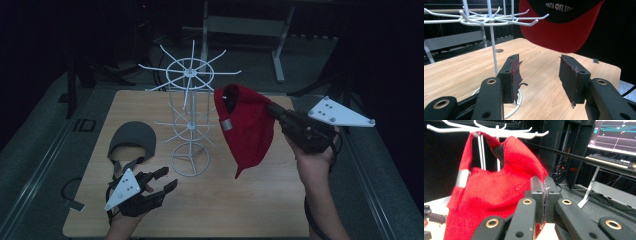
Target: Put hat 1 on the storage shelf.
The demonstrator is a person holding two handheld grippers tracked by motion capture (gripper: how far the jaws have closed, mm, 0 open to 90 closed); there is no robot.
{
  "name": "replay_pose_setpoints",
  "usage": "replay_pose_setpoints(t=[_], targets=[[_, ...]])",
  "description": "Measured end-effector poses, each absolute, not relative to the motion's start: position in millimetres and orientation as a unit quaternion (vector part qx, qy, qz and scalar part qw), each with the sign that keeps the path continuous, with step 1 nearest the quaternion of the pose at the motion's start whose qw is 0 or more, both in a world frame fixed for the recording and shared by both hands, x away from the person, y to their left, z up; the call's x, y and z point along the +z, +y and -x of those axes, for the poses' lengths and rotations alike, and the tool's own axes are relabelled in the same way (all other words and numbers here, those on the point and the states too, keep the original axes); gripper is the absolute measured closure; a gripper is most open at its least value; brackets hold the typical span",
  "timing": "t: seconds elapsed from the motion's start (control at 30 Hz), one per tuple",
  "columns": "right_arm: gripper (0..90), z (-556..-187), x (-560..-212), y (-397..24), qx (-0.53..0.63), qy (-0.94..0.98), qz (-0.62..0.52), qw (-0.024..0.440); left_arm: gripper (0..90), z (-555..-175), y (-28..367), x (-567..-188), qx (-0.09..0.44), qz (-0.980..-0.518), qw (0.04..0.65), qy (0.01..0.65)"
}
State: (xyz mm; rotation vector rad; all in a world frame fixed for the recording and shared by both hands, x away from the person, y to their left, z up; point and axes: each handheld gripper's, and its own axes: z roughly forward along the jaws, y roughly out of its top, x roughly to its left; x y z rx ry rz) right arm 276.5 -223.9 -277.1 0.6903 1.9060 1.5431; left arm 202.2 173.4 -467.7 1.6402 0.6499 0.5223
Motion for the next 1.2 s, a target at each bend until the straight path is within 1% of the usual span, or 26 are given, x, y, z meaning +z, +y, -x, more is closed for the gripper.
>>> replay_pose_setpoints(t=[0.23,0.33,0.37,0.43,0.47,0.5,0.6,0.67,0.87,0.9,0.93,0.97,1.03,1.07,1.1,1.13,1.17,1.2], targets=[[88.1,-272,-290,-230,0.586,0.719,-0.257,0.273,51.7,-203,177,-473,0.223,-0.708,0.604,0.290],[85.8,-269,-296,-234,0.590,0.720,-0.256,0.261,51.7,-202,179,-476,0.222,-0.708,0.604,0.293],[80.1,-268,-299,-237,0.593,0.722,-0.255,0.250,51.7,-202,180,-477,0.221,-0.707,0.604,0.294],[78.6,-267,-301,-239,0.594,0.723,-0.255,0.245,51.7,-202,180,-477,0.222,-0.708,0.602,0.295],[73.4,-265,-305,-243,0.593,0.725,-0.254,0.243,51.7,-202,181,-478,0.221,-0.708,0.602,0.296],[73.4,-265,-305,-243,0.593,0.725,-0.254,0.243,51.7,-202,181,-478,0.221,-0.708,0.602,0.296],[68.9,-260,-312,-253,0.595,0.722,-0.257,0.241,51.7,-203,183,-480,0.222,-0.710,0.598,0.299],[68.4,-260,-313,-256,0.594,0.722,-0.259,0.242,51.7,-203,184,-481,0.222,-0.710,0.596,0.302],[60.7,-256,-324,-277,0.590,0.718,-0.281,0.241,51.7,-203,188,-486,0.223,-0.709,0.593,0.310],[56.6,-257,-329,-283,0.586,0.718,-0.288,0.241,51.7,-204,189,-486,0.224,-0.710,0.591,0.312],[56.6,-257,-329,-283,0.586,0.718,-0.288,0.241,51.7,-204,189,-487,0.223,-0.709,0.591,0.314],[54.3,-257,-332,-285,0.582,0.718,-0.293,0.243,51.7,-204,190,-488,0.222,-0.709,0.591,0.314],[47.1,-258,-338,-289,0.573,0.721,-0.302,0.246,51.7,-204,191,-489,0.224,-0.710,0.588,0.316],[47.1,-258,-338,-289,0.573,0.721,-0.302,0.246,51.7,-204,191,-489,0.224,-0.710,0.588,0.316],[38.9,-259,-349,-295,0.567,0.725,-0.307,0.241,51.8,-204,194,-491,0.226,-0.709,0.587,0.320],[36.9,-259,-353,-297,0.561,0.729,-0.309,0.241,51.8,-205,196,-492,0.227,-0.709,0.584,0.323],[36.9,-259,-353,-297,0.561,0.729,-0.309,0.241,51.8,-205,196,-492,0.227,-0.709,0.584,0.323],[34.6,-260,-357,-298,0.557,0.730,-0.309,0.248,51.8,-205,197,-493,0.229,-0.709,0.583,0.324]])
